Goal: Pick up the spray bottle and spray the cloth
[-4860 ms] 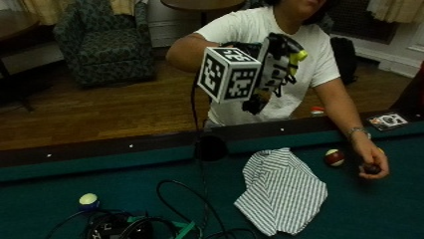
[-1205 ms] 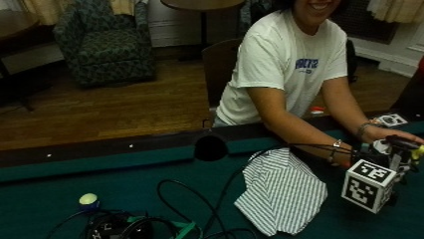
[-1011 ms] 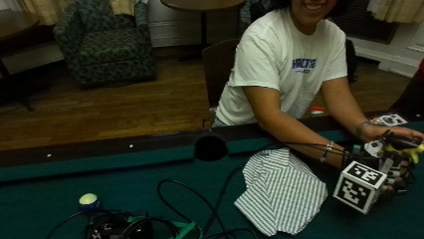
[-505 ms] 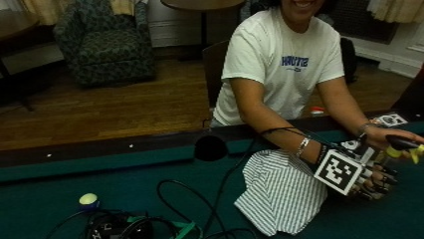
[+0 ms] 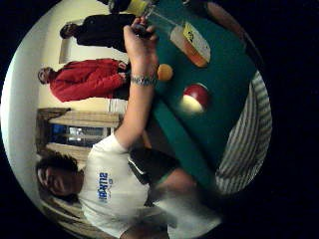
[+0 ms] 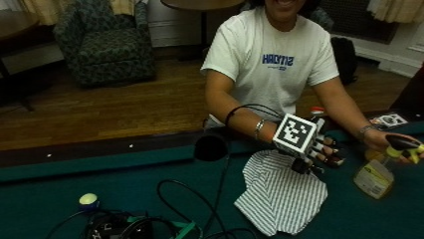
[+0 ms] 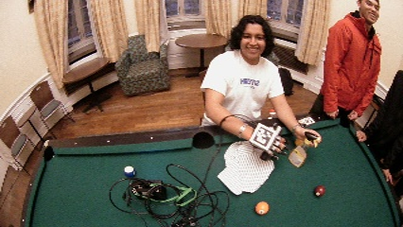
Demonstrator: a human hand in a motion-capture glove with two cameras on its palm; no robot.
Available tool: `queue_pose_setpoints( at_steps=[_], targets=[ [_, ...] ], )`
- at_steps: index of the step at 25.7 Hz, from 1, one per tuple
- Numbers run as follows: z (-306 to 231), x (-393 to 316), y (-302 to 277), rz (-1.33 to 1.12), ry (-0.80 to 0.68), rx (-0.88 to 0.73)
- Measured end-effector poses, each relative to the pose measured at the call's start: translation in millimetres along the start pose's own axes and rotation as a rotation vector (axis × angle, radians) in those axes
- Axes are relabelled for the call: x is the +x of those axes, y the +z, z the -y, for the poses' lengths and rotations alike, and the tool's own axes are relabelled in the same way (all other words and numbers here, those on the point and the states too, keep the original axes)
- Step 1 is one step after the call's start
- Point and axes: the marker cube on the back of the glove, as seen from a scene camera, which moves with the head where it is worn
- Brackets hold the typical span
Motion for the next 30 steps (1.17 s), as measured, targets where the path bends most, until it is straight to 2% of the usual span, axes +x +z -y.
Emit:
queue_pose_setpoints(
  at_steps=[8,16,24,30],
  targets=[
    [-67.9,4.9,-33.0,-0.051,-0.048,-0.033],
    [-113.1,7.4,-62.3,-0.133,-0.086,-0.05],
    [-135.7,5.1,-87.1,-0.348,-0.1,-0.03],
    [-141.1,4.4,-96.7,-0.414,-0.105,-0.038]
  ],
)
